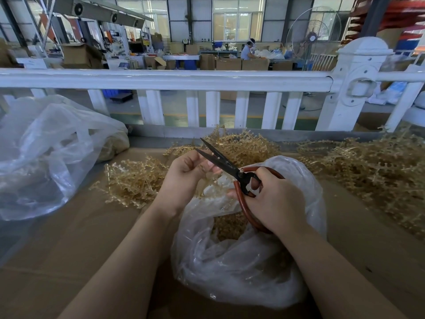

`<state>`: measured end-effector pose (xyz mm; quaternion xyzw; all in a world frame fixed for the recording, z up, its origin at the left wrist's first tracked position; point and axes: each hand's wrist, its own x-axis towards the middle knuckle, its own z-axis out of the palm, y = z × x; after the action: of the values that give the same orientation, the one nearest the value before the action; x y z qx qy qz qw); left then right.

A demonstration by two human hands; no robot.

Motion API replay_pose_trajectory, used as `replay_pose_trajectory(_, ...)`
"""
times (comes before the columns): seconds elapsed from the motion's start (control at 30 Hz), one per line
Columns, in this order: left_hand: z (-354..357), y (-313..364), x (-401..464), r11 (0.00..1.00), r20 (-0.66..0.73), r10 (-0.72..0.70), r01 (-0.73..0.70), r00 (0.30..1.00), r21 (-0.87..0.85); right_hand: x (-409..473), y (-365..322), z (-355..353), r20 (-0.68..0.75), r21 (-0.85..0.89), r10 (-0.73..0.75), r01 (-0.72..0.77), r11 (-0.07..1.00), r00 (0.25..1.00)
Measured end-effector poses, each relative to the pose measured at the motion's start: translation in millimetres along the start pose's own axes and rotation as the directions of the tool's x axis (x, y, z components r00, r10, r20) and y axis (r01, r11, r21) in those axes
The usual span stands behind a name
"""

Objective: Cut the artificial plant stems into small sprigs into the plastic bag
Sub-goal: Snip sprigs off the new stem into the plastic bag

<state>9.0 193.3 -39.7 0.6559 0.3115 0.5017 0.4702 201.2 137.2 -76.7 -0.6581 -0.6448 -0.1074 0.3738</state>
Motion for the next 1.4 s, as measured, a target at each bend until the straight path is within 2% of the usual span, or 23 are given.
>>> replay_pose_trajectory(0.37,-0.2,4.2,-1.3,0.999,-0.04,0.035,-0.035,0.999,0.008,0.3,-2.5,-0.9,0.017,-0.015,-0.001,0.001,1.0,1.0)
replay_pose_trajectory(0.47,-1.1,5.9,-2.6,0.996,-0.023,0.059,-0.057,0.998,0.074,0.7,-4.1,-1.9,0.035,-0.027,0.002,-0.001,1.0,0.999)
replay_pose_trajectory(0.57,-1.0,3.8,-2.1,0.971,0.006,0.085,-0.084,0.996,0.223,0.3,-4.5,-2.1,0.046,-0.042,0.01,-0.008,0.999,0.999)
replay_pose_trajectory(0.67,-1.4,1.2,-1.1,0.961,-0.007,0.088,-0.083,0.996,0.263,0.5,-4.6,-2.6,0.054,-0.037,0.028,-0.026,0.999,0.998)
replay_pose_trajectory(1.1,-4.8,-1.2,0.5,0.975,-0.02,0.054,-0.048,0.998,0.217,0.4,-5.2,-3.7,0.047,-0.066,0.035,-0.032,0.997,0.998)
replay_pose_trajectory(1.27,-3.1,2.0,-0.7,0.992,-0.052,0.009,-0.002,0.999,0.126,1.0,-5.3,-3.5,0.051,-0.078,0.042,-0.038,0.996,0.998)
replay_pose_trajectory(1.4,-3.6,2.5,-0.3,0.993,-0.049,0.009,-0.003,0.999,0.121,0.7,-4.6,-3.2,0.043,-0.064,0.03,-0.028,0.998,0.999)
